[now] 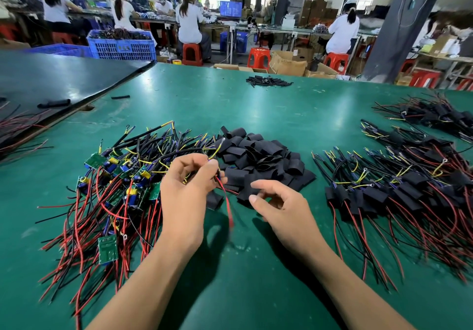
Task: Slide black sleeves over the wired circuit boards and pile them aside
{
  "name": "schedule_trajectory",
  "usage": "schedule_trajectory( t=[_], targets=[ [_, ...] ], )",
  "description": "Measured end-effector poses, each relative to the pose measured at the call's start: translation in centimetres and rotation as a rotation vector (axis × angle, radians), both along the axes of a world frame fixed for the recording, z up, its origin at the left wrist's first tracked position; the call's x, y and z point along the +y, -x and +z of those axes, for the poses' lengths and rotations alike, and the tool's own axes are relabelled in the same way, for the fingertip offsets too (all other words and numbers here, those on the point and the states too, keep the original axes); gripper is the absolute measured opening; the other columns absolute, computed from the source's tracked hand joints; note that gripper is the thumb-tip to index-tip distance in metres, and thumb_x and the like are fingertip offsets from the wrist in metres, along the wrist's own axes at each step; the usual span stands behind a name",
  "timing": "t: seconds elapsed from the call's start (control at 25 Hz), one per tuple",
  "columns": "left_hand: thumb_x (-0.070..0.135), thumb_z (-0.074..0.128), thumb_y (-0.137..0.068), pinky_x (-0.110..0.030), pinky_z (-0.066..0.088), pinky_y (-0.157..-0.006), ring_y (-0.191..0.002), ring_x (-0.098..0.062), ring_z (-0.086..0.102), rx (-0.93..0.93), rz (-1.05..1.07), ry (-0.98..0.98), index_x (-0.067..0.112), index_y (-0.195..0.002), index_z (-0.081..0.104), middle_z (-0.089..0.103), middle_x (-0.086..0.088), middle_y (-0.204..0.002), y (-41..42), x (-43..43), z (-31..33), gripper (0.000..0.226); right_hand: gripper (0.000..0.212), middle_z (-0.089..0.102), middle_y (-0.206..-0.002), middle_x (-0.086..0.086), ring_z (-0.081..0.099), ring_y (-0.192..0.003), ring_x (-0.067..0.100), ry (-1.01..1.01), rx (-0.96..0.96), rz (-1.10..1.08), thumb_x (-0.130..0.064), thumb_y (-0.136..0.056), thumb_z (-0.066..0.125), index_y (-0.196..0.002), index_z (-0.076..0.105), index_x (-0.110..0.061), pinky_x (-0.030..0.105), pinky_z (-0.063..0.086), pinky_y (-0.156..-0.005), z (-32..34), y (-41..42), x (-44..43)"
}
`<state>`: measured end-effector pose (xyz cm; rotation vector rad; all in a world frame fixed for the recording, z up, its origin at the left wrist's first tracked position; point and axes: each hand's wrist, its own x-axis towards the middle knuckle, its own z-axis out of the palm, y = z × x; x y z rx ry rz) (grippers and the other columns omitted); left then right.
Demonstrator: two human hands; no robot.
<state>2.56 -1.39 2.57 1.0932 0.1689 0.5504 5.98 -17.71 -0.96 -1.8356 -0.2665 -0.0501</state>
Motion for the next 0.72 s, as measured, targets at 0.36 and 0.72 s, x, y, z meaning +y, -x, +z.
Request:
schedule_trajectory(
  t=[0.36, 0.72],
  targets=[
    [0.002, 0.074, -0.079, -0.038, 0.06, -0.078, -0.097, -0.034, 0.072, 0.115, -0.571, 0.255, 0.005, -0.122, 0.049, 0.07, -0.018, -0.116, 0.1, -0.4, 0.2, 0.05, 0.04, 0.044, -0.105, -0.013, 0.045, -0.076, 0.0, 0.576, -0.246, 0.041, -0.041, -0.085, 0.073, -0.123, 0.065, -0.034, 0.032, 0.047, -0.081, -0.8, -0.7, -1.0],
    [0.003, 0.072, -0.077, -0.029, 0.059, -0.073, -0.083, -0.022, 0.072, 0.118, -0.741, 0.107, 0.005, -0.121, 0.065, 0.069, -0.015, -0.124, 0.2, -0.2, 0.0, 0.044, 0.013, 0.072, -0.089, -0.017, 0.063, -0.08, -0.003, 0.211, -0.231, -0.116, -0.026, -0.091, 0.07, -0.103, 0.07, -0.032, 0.009, 0.043, -0.072, -0.6, -1.0, -1.2]
  ],
)
